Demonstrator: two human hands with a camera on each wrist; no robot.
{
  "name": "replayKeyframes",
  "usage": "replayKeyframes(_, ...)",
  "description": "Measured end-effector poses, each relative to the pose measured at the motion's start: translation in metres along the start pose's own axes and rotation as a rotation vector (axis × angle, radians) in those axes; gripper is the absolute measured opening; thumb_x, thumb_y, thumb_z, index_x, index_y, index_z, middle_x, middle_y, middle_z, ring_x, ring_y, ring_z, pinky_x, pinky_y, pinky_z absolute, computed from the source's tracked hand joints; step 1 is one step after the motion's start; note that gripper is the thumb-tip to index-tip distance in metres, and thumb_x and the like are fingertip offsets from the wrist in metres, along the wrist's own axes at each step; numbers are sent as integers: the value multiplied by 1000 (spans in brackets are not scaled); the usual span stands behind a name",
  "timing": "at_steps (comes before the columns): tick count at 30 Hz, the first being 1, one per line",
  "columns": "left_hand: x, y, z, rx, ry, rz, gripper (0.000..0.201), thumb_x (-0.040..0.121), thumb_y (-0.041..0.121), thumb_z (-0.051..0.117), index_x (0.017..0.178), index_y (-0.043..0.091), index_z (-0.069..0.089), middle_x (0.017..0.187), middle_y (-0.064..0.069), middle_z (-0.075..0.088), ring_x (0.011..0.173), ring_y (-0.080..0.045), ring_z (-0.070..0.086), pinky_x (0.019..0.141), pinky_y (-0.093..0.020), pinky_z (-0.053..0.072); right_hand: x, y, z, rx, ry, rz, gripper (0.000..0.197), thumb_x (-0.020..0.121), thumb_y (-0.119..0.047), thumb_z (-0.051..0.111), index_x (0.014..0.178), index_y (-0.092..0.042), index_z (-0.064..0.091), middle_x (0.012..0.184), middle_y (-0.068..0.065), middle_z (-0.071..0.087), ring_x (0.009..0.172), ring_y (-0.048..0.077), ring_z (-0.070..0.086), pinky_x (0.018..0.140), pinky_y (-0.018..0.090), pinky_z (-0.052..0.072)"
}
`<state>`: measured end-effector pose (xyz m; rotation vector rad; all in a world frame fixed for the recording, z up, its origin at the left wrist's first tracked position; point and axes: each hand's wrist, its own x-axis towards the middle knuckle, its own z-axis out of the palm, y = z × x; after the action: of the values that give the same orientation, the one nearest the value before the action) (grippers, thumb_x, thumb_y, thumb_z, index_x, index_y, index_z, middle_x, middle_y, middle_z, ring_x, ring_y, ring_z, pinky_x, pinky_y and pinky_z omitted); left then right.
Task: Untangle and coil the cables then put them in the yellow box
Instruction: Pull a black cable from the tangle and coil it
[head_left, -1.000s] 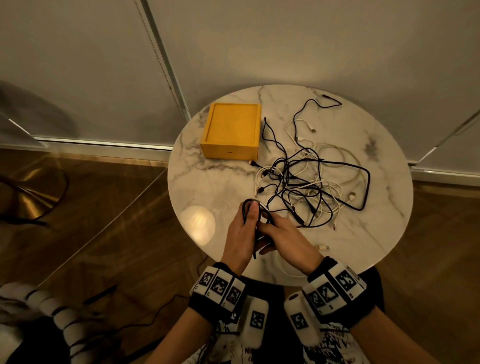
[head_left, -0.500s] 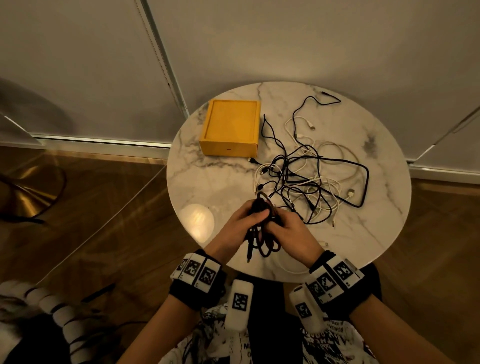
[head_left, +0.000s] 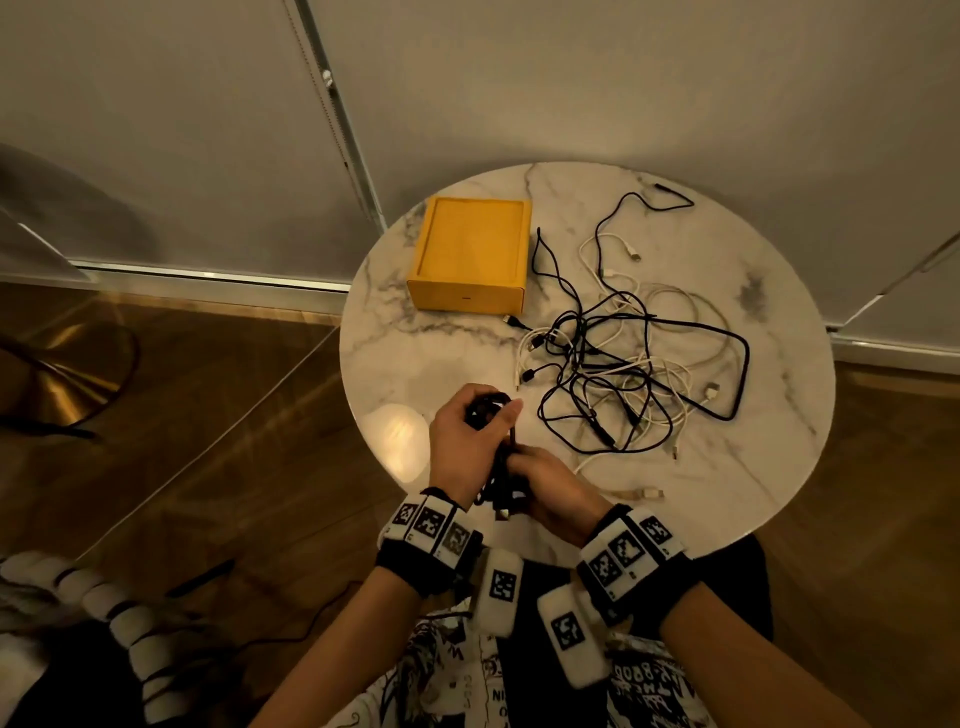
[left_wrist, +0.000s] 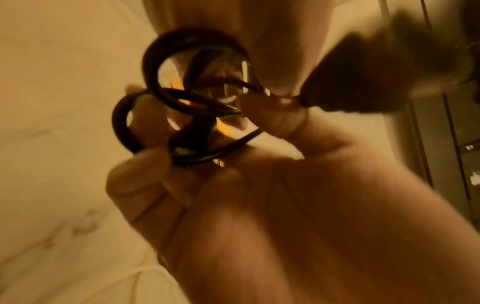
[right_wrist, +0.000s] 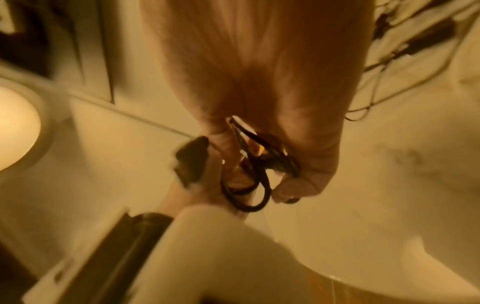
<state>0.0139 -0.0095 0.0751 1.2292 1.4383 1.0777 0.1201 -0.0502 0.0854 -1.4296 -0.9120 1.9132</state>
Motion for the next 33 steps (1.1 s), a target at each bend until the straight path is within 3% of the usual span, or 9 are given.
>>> replayKeyframes(2,11,-9,-6,41,66,-32,19,79,33,76,85,20,63,79,4,66,77,-16,64,73,-29,52,-1,4,-2,126,23,-14,17,92,-13,48,92,-7,63,90,12,64,83,22,59,77,39,45)
replayKeyframes(4,20,-14,-8,126,47,-71,23,86,38,69,90,16,61,81,3,65,81,-19,62,73,-29,49,2,8,-2,-23,26,-64,14,95,-20,53,97,-12,65,95,6,68,89,17,62,79,35,47)
replayKeyframes(11,22,-14,-3,-89,92,-195,36,99,45,44,73,20,51,65,4,53,67,-19,51,69,-37,43,22,12,3,-282,134,-326,14,100,-17,47,94,-8,55,73,11,66,56,21,60,50,26,43)
replayKeyframes(15,29,-24,2,-150,54,-325,39,101,45,38,83,16,57,81,-4,62,78,-19,59,78,-34,48,37,18,6,-226,86,-262,16,100,-16,45,87,-9,52,69,15,60,53,24,50,46,27,39)
replayKeyframes(19,38,-38,-20,-98,-132,-337,27,101,29,46,83,10,53,70,-4,52,61,-16,51,49,-21,44,55,20,-6,-77,125,-98,23,100,-13,45,79,-6,53,52,5,54,42,16,44,40,21,33)
replayKeyframes(23,50,-52,-50,73,-299,-251,23,96,24,57,96,1,60,70,-5,64,54,-17,58,45,-26,46,59,19,-16,-71,48,-33,21,99,-13,47,80,-10,54,59,6,53,44,12,48,40,19,34)
replayKeyframes(27,45,-57,-41,83,-192,-187,28,100,29,47,89,5,55,66,-6,61,60,-19,59,65,-36,49,60,13,-13,-161,-32,-40,29,102,-28,42,91,-7,60,69,11,66,54,21,58,48,24,37)
replayKeyframes(30,35,-56,-27,-223,-50,-270,21,101,22,46,88,8,54,74,-4,57,65,-11,56,67,-26,47,58,12,-12,-232,-9,-60,43,103,-36,34,99,-4,63,80,12,70,64,18,64,51,23,38)
replayKeyframes(33,28,-52,-8,-527,36,-412,15,102,18,43,100,9,55,91,-6,67,79,-16,65,73,-31,53,57,16,-3,-346,-22,-85,40,104,-37,29,97,-10,58,74,7,64,55,11,59,51,21,43)
